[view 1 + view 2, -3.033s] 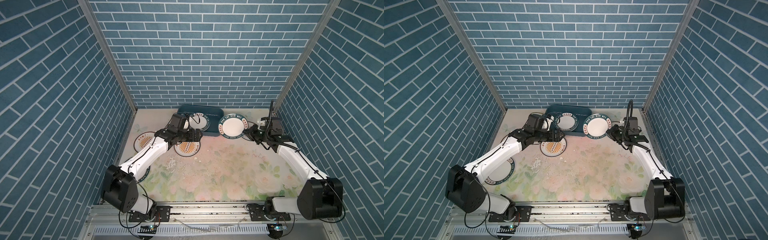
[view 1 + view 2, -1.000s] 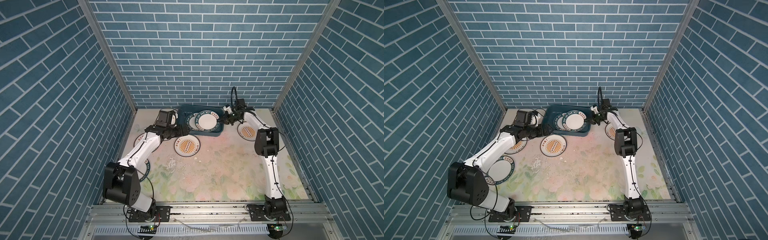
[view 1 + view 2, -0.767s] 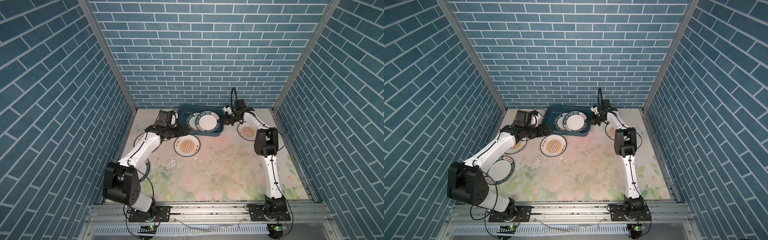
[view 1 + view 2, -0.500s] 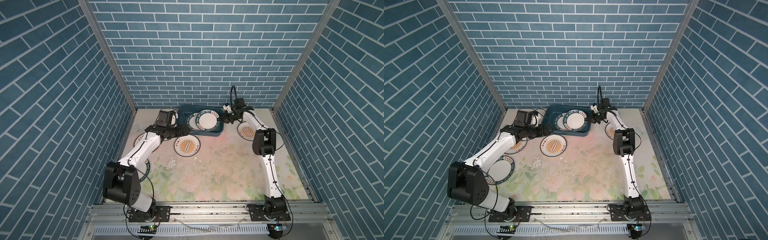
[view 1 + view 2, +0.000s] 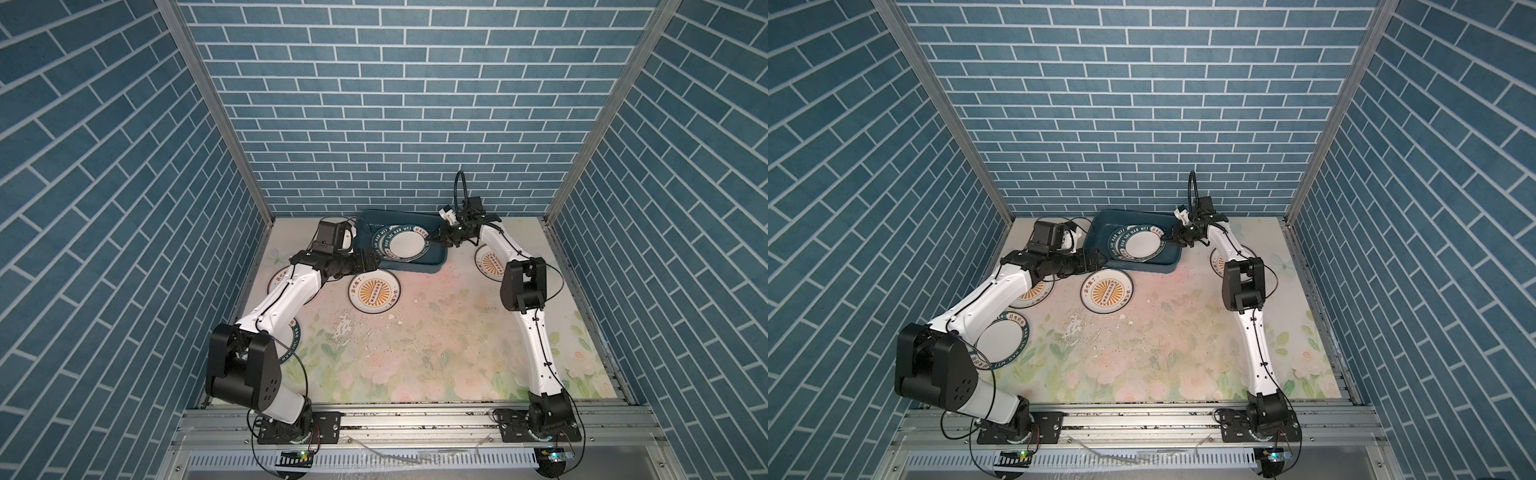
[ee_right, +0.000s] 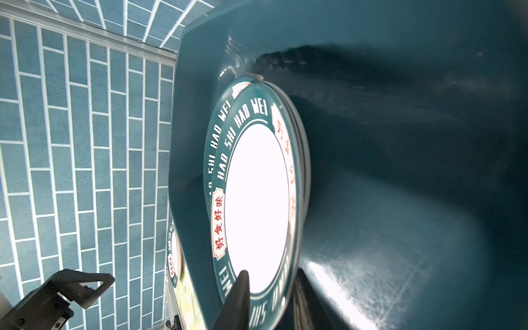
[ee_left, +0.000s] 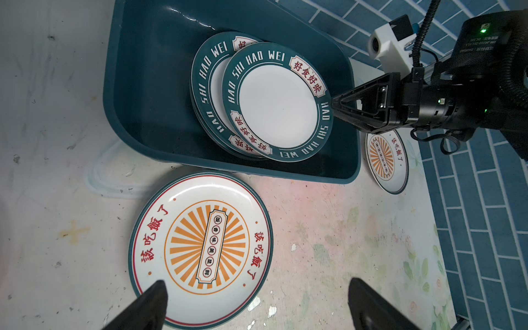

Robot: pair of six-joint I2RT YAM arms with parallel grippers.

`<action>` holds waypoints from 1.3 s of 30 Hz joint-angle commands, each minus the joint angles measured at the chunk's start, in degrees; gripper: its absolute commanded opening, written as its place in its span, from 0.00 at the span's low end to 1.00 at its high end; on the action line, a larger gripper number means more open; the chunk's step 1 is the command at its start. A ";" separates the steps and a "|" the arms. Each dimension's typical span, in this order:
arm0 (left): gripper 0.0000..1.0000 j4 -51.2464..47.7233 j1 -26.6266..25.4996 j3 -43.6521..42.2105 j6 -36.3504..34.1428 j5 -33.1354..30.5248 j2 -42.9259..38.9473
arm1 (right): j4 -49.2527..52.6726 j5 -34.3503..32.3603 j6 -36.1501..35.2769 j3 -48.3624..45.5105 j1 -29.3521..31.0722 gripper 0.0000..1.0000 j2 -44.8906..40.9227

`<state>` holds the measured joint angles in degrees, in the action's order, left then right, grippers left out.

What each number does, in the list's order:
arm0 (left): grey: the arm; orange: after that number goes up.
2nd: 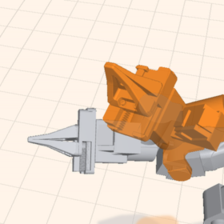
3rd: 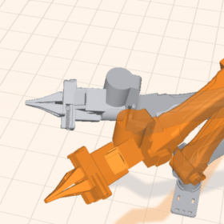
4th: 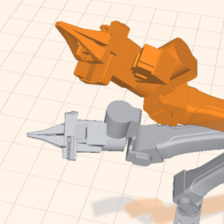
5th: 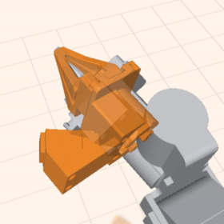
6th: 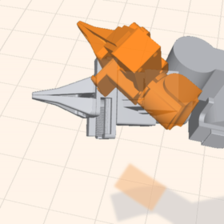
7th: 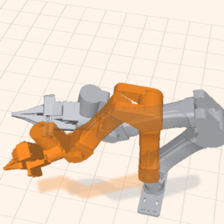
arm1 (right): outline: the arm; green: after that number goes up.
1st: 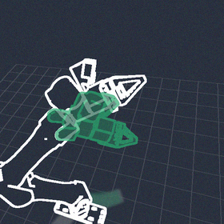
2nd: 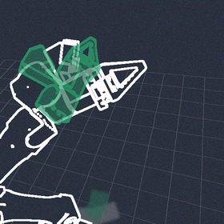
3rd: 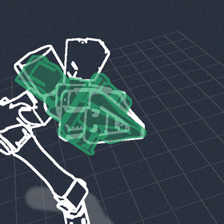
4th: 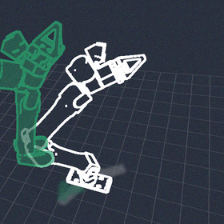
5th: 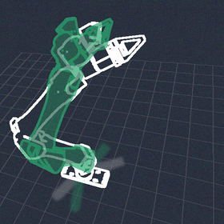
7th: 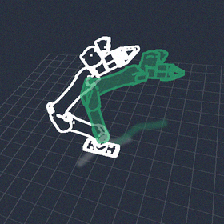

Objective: Place the plates into the plastic bin on the countertop
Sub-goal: 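Lower the green-rim plate onto the bin stack and open the right gripper, then move the right gripper to the orange-sunburst plate while the left withdraws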

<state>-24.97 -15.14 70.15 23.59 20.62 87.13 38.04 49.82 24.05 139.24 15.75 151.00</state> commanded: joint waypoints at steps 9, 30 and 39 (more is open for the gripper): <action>1.00 -0.43 0.37 1.22 -0.55 -0.02 0.33 | 0.40 -1.54 -2.25 -0.58 -0.07 0.42 -0.72; 1.00 10.34 -1.63 -1.78 1.58 15.84 -3.91 | -14.72 -28.84 -4.08 -40.31 -1.83 0.86 -37.63; 1.00 12.43 -12.29 -1.05 1.90 23.83 -1.29 | -23.92 -32.60 7.61 -68.27 -8.28 0.89 -55.00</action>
<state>-14.55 -24.34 69.28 25.02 38.83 84.33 17.21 19.77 26.06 75.90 9.50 98.91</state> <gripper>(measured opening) 0.996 0.885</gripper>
